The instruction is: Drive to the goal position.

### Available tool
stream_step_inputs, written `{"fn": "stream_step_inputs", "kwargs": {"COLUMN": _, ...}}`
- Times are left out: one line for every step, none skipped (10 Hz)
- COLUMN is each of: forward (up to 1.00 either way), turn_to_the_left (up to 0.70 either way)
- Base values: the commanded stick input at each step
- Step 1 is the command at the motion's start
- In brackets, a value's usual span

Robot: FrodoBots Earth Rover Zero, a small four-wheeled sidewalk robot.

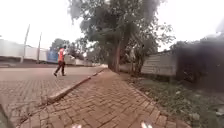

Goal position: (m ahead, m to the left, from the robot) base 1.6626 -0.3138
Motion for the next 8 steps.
{"fn": "stream_step_inputs", "kwargs": {"forward": 0.50, "turn_to_the_left": 0.12}}
{"fn": "stream_step_inputs", "kwargs": {"forward": 0.50, "turn_to_the_left": 0.13}}
{"fn": "stream_step_inputs", "kwargs": {"forward": 0.50, "turn_to_the_left": 0.10}}
{"fn": "stream_step_inputs", "kwargs": {"forward": 0.50, "turn_to_the_left": 0.08}}
{"fn": "stream_step_inputs", "kwargs": {"forward": 0.50, "turn_to_the_left": 0.05}}
{"fn": "stream_step_inputs", "kwargs": {"forward": 0.50, "turn_to_the_left": 0.02}}
{"fn": "stream_step_inputs", "kwargs": {"forward": 0.50, "turn_to_the_left": 0.00}}
{"fn": "stream_step_inputs", "kwargs": {"forward": 0.50, "turn_to_the_left": 0.00}}
